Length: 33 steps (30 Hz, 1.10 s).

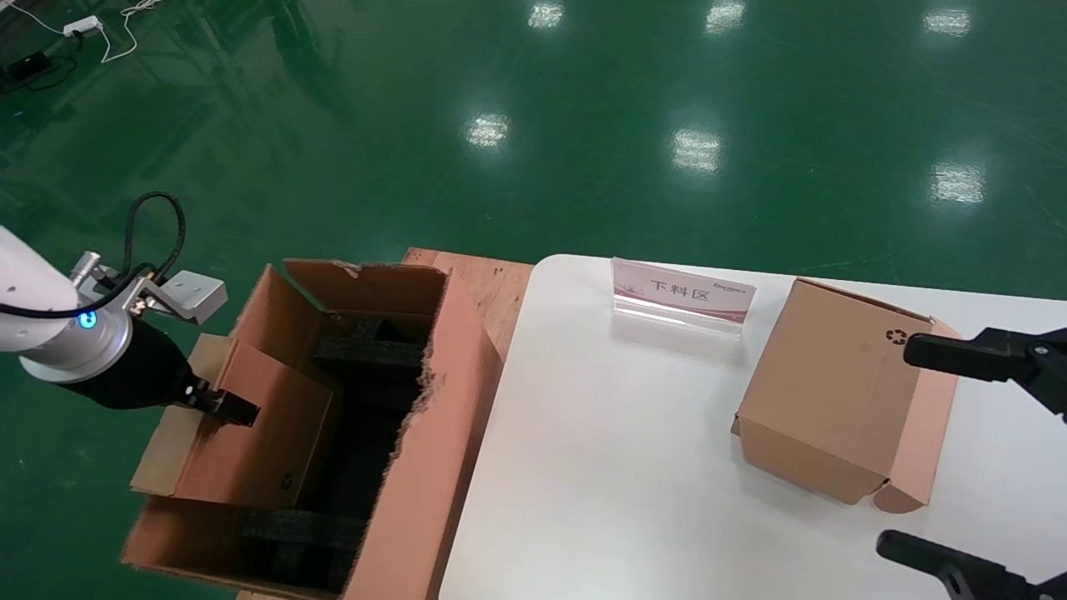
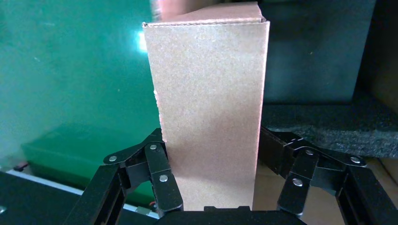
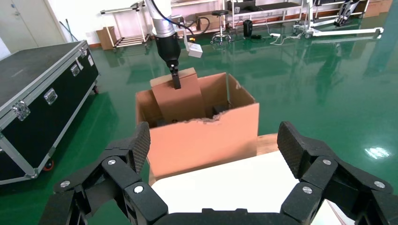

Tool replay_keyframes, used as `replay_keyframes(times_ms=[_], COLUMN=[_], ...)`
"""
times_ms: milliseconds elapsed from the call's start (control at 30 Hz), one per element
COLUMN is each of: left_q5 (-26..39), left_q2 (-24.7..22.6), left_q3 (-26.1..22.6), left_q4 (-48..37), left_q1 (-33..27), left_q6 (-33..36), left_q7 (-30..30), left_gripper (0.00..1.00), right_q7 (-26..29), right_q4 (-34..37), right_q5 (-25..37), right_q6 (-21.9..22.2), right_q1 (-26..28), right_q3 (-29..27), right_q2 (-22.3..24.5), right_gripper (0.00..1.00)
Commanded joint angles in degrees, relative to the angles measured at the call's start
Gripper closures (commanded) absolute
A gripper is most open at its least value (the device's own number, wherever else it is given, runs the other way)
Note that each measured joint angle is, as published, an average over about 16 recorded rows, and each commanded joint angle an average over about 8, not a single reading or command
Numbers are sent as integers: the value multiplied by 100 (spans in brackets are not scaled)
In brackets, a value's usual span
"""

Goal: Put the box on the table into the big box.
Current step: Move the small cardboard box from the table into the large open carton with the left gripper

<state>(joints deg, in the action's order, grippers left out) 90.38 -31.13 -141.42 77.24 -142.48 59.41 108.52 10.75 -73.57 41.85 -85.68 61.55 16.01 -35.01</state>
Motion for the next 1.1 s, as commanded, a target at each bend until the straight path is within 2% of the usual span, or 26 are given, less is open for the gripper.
replay_keyframes(times_ms=[33, 1100], left_q5=[16, 31], left_q2=[-38, -398], left_q3=[6, 0], left_q4=[-31, -300], left_q1=[60, 660], left_q6=[-25, -201], left_q7=[44, 360], left_gripper=[100, 100], right_q7=[0, 0], right_q4=[0, 0], right_q5=[0, 0], right_q6=[0, 0], right_q1=[0, 0], right_q3=[0, 0], right_q2=[0, 0], right_gripper=[0, 0])
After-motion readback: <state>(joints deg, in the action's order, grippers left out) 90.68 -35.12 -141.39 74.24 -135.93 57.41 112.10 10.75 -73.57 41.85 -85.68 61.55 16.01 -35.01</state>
